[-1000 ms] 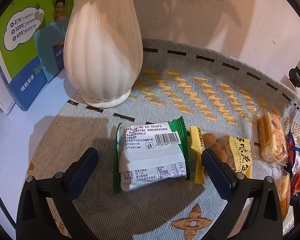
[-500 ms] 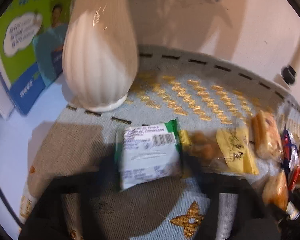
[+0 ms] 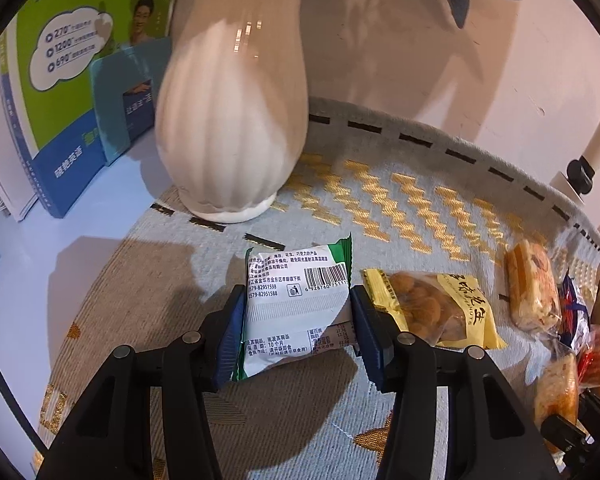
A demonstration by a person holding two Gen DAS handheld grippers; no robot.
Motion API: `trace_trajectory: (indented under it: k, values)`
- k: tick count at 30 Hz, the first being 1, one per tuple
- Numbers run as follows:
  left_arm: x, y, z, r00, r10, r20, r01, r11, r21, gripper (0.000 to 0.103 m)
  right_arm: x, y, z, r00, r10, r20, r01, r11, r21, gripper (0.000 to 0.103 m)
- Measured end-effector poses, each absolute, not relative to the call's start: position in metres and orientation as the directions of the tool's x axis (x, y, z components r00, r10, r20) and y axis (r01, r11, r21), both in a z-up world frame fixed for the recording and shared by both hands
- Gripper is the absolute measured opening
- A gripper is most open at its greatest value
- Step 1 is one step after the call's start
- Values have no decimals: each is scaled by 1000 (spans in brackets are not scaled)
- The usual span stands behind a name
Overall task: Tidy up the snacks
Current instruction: 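Grasp the green-and-white packet with the left gripper while the right grasps the cube cake bag, then carry both packs into the amber glass bowl and open both grippers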
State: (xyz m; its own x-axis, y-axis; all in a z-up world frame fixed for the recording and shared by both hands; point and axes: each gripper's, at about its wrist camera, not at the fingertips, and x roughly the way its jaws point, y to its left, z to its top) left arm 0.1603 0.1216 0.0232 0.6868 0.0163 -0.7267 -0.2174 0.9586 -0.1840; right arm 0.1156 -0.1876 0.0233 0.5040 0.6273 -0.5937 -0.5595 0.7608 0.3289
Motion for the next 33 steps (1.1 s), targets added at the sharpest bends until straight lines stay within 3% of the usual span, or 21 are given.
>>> trace_trajectory:
  k: [12,23,28,33]
  values:
    - [133,130,33,750,51,-659,-249,946,-209,48,93,-195,39,560,659,-502,-614,737,282,45]
    - [92,123,29,713,105,-693,-317,930,-185,48,67,-221,40,579,678,-453,-592,731,339,45]
    - [83,80,74,728,103,-677,-268,953,-143,48,61,-267,68,597,692,-406,-553,721,418,45]
    - [93,-3,138,762,-12,-648,-94,987,-128,48,72,-336,118,667,644,-373,-469,753,461,45]
